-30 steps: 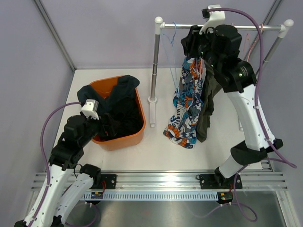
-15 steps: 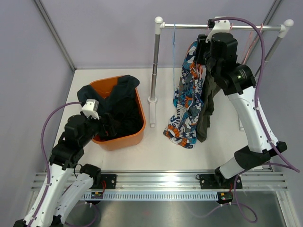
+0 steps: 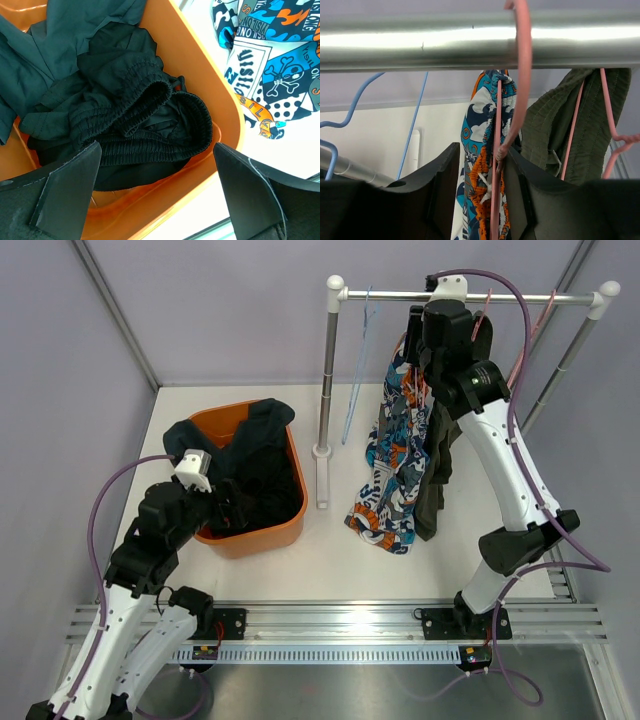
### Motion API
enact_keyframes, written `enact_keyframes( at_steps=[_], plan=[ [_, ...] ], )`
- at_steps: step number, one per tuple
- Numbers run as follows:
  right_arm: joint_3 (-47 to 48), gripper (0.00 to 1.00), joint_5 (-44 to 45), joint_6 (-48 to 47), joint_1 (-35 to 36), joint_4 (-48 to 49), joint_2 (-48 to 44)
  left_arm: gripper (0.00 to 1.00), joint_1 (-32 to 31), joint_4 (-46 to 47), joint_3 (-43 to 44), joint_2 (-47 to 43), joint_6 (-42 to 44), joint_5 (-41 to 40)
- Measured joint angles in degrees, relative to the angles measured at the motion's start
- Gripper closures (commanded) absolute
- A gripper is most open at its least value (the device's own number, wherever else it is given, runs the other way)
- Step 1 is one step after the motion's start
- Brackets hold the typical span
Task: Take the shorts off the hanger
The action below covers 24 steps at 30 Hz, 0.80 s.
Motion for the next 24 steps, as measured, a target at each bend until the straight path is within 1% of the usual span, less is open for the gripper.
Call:
enact_keyframes(
  at_steps=[3,5,10,14,22,24],
  plan=[
    [-0.39,0.59,0.74,-0.13,-0.09,1.31,0.9,0.01,0.0,0.0,0.0,0.07,0.0,0.0],
    [-1.42,0.63,1.46,-0.17,-0.13,2.67,0.9,0.01,0.0,0.02,0.0,0.09,0.0,-0.02],
    [-5.64,0.69,3.87,-0.55,-0.22,7.1,0.48,0.01,0.0,0.02,0.0,0.24,0.0,-0.02],
    [-7.41,0.73,5.44,-1.2,-0.24,8.52,0.48,0.01,0.0,0.0,0.0,0.48,0.0,-0.02],
    [-11.21,0.75,7.26,-2.49,-0.24,13.33,-0.5,0.01,0.0,0.0,0.0,0.48,0.0,-0.02],
    [-11.74,0.77,8.0,-2.95,-0.24,14.36,-0.61,0.01,0.0,0.0,0.0,0.5,0.0,-0.02]
  ],
)
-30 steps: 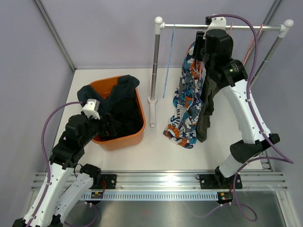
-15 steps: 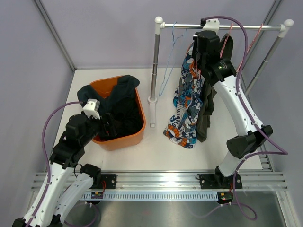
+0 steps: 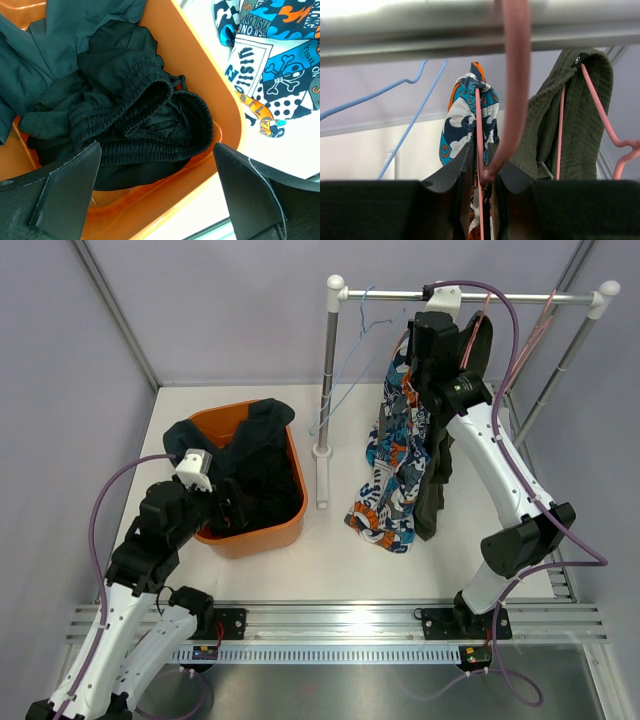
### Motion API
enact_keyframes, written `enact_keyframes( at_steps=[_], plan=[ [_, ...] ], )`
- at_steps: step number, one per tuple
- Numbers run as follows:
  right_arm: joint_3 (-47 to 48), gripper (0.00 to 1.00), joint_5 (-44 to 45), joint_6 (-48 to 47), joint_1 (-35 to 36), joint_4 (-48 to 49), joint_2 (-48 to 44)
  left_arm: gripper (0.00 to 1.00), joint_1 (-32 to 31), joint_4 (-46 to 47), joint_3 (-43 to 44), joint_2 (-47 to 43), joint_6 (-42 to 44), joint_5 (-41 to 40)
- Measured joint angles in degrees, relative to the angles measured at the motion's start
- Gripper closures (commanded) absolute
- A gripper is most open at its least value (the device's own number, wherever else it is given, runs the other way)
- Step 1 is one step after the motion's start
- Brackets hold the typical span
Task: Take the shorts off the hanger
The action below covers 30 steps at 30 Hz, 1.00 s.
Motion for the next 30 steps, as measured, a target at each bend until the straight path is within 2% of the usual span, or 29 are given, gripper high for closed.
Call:
enact_keyframes(
  at_steps=[12,23,30],
  plan=[
    [-3.26,0.77,1.22,-1.11,0.0,4.09,-2.27,0.01,-0.26,-0.02,0.0,0.33,0.0,0.0],
    [-2.36,1.0,1.42,-2.36,0.0,3.04,-2.23,0.01,-0.37,-0.02,0.0,0.35,0.0,0.0],
    [1.29,1.0,0.98,-2.29,0.0,-0.74,-2.23,0.01,-0.5,0.0,0.0,0.42,0.0,0.0]
  ],
)
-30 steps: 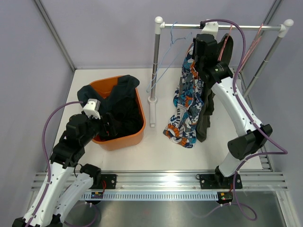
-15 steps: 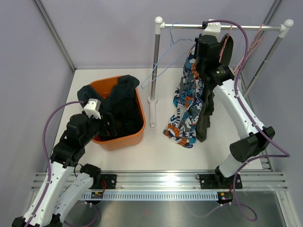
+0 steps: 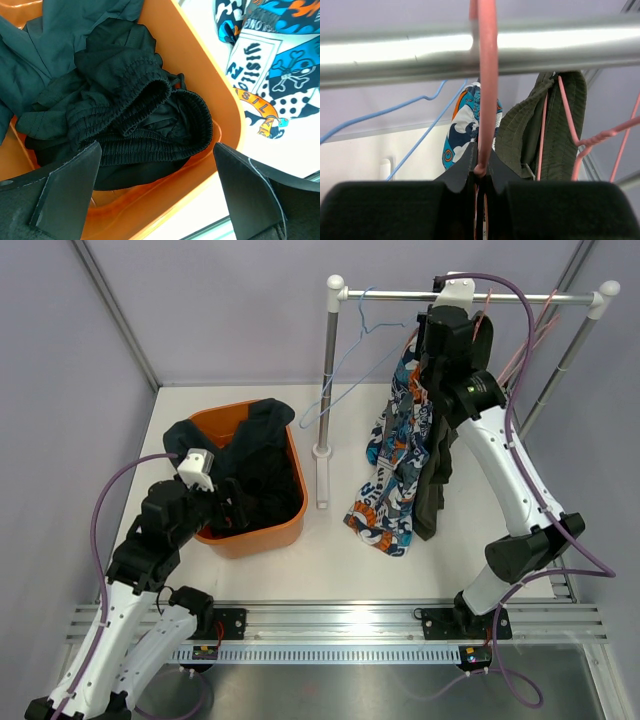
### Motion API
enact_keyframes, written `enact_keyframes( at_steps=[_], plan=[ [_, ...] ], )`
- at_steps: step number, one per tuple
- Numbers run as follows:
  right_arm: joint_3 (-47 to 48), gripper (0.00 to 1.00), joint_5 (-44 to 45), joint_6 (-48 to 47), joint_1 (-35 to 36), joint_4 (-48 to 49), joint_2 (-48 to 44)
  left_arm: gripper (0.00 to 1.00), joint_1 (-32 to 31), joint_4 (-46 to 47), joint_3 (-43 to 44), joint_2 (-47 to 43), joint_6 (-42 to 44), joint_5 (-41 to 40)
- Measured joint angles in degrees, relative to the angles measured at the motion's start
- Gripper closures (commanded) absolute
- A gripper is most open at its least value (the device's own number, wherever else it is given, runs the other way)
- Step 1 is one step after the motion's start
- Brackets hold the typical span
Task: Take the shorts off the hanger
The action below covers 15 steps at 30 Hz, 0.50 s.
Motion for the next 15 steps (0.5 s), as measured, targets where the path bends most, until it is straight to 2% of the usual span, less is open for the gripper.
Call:
enact_keyframes(
  at_steps=[10,15],
  plan=[
    [2.36,1.0,-3.72,1.77,0.0,-4.72,-7.98,0.01,0.0,-0.31,0.37,1.77,0.0,-0.2],
    [-2.32,1.0,-7.45,5.25,0.0,-6.93,-15.8,0.01,0.0,-1.11,5.11,4.26,-0.04,0.0]
  ],
)
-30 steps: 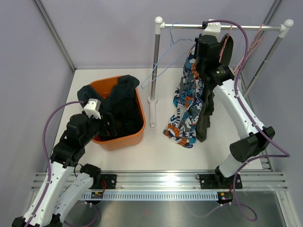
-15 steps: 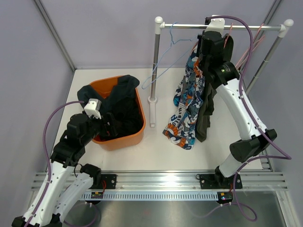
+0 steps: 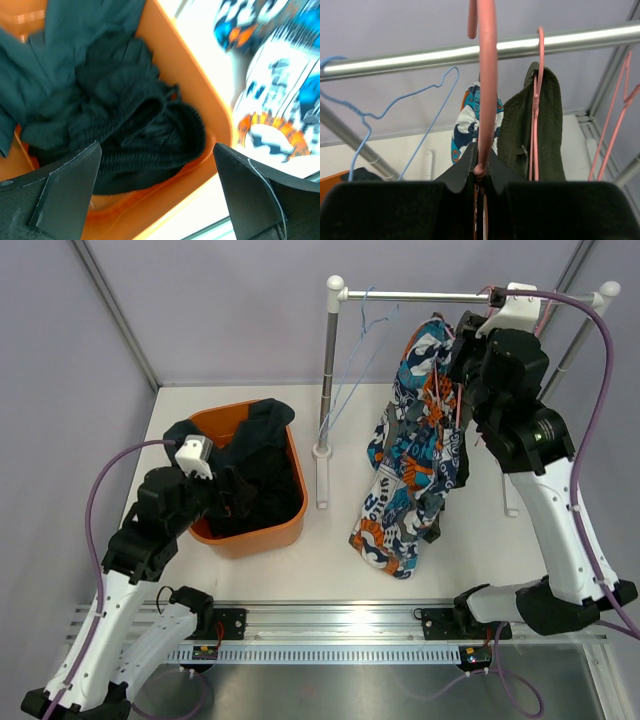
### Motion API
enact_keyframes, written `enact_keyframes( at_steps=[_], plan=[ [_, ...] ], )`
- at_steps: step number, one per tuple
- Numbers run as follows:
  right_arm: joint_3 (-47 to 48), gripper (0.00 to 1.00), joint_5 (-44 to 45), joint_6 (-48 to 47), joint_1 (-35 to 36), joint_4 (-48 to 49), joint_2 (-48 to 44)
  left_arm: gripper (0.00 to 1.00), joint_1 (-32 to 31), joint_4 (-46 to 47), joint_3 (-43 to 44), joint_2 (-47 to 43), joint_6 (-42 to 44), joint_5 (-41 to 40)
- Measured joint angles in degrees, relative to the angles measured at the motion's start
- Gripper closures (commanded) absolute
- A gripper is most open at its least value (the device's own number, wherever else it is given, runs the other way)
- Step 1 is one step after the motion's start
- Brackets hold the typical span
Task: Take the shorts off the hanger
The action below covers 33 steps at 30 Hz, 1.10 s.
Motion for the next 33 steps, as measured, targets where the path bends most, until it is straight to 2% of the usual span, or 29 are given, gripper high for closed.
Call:
enact_keyframes(
  at_steps=[6,11,14,19,21,28,33],
  plan=[
    [-10.84,1.0,-4.22,4.63,2.86,-2.78,-7.85,0.03,-0.07,1.2,7.43,1.51,-0.07,3.15],
    [-17.62,1.0,-3.96,7.34,12.57,-6.8,-9.94,0.07,-2.03,2.25,9.33,2.12,-0.7,6.25],
    [-21.18,1.0,-4.09,9.44,17.55,-8.41,-11.26,0.1,-7.23,2.32,9.33,3.21,-1.73,5.51],
    [-25.2,1.0,-3.65,12.59,22.86,-11.06,-14.19,0.11,-23.19,3.43,9.29,7.39,-3.76,-0.02],
    [-26.12,1.0,-3.28,13.81,24.22,-11.98,-15.28,0.12,-27.78,4.44,9.03,9.66,-4.81,-2.45],
    [-27.61,1.0,-0.59,16.98,31.36,-14.14,-16.72,0.12,-36.81,9.6,8.81,16.11,-8.17,-9.92],
    [-28.7,1.0,2.58,19.19,35.6,-16.22,-16.72,0.12,-40.06,15.45,8.7,20.72,-10.16,-13.84]
  ],
)
